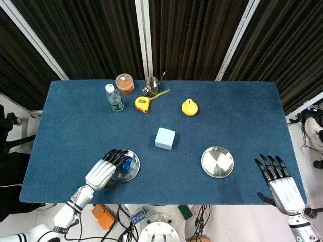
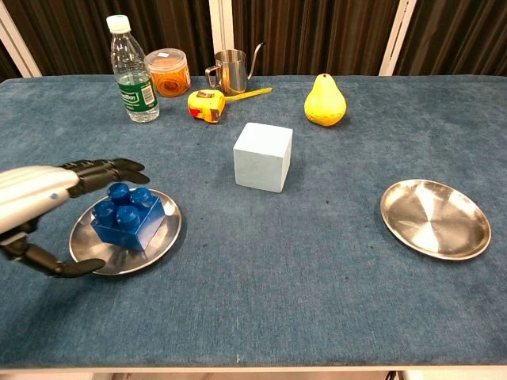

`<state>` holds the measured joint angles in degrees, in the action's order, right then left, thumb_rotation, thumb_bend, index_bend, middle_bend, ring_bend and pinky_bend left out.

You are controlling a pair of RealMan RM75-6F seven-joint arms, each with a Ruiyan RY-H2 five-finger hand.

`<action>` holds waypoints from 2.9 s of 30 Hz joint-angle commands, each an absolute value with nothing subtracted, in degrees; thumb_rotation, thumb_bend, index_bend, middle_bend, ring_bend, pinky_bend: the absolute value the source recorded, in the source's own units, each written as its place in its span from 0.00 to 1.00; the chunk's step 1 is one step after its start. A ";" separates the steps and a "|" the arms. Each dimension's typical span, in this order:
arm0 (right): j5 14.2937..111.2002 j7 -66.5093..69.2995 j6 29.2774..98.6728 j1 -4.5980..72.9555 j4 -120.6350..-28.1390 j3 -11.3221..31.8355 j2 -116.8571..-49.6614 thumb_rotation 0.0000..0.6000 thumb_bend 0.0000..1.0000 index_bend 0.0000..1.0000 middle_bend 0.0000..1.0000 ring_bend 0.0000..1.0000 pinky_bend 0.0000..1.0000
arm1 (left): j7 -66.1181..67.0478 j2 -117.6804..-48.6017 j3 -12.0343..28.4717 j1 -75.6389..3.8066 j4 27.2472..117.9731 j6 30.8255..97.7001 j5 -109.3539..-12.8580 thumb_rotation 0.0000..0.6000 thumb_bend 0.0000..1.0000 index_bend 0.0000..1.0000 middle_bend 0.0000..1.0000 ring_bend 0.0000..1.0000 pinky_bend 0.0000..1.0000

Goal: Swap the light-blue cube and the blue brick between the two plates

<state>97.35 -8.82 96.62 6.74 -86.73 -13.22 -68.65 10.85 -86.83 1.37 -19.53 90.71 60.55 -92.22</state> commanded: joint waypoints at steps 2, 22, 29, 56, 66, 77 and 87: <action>98.14 -8.08 96.52 5.91 -86.69 -12.38 -67.97 1.00 0.20 0.00 0.00 0.00 0.00 | 14.71 -88.17 3.19 -21.11 90.08 58.30 -87.42 1.00 0.22 0.10 0.01 0.00 0.04; 99.13 -7.06 93.81 3.87 -87.46 -9.04 -66.46 1.00 0.20 0.00 0.00 0.00 0.00 | 10.64 -93.82 5.13 -23.84 89.78 65.66 -87.85 1.00 0.34 0.55 0.51 0.38 0.24; 99.06 -6.24 93.22 3.35 -87.86 -8.14 -65.86 1.00 0.20 0.00 0.00 0.00 0.00 | 14.53 -99.47 4.67 -28.19 91.84 61.66 -89.09 1.00 0.32 0.55 0.51 0.37 0.24; 96.86 -2.80 88.43 3.54 -89.04 -5.39 -63.55 1.00 0.20 0.00 0.00 0.00 0.00 | 24.38 -112.28 8.47 -36.47 85.64 59.28 -83.50 1.00 0.00 0.22 0.16 0.06 0.18; 97.05 -0.67 88.24 3.34 -88.96 -4.99 -62.72 1.00 0.20 0.00 0.00 0.00 0.00 | 23.73 -110.43 20.74 -42.32 80.57 60.54 -80.96 1.00 0.06 0.20 0.15 0.04 0.16; 97.30 0.48 87.21 3.51 -89.07 -4.89 -62.07 1.00 0.20 0.00 0.00 0.00 0.00 | 24.64 -112.20 22.06 -47.50 70.18 52.65 -69.66 1.00 0.07 0.18 0.13 0.02 0.13; 97.20 1.16 87.47 3.24 -88.86 -4.41 -61.97 1.00 0.20 0.00 0.00 0.00 0.00 | 24.68 -114.50 20.93 -49.05 64.96 51.95 -64.69 1.00 0.17 0.46 0.45 0.30 0.11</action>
<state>97.20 1.14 87.45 3.26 -88.86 -4.42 -61.99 25.04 -113.99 21.12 -48.75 65.64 52.02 -65.34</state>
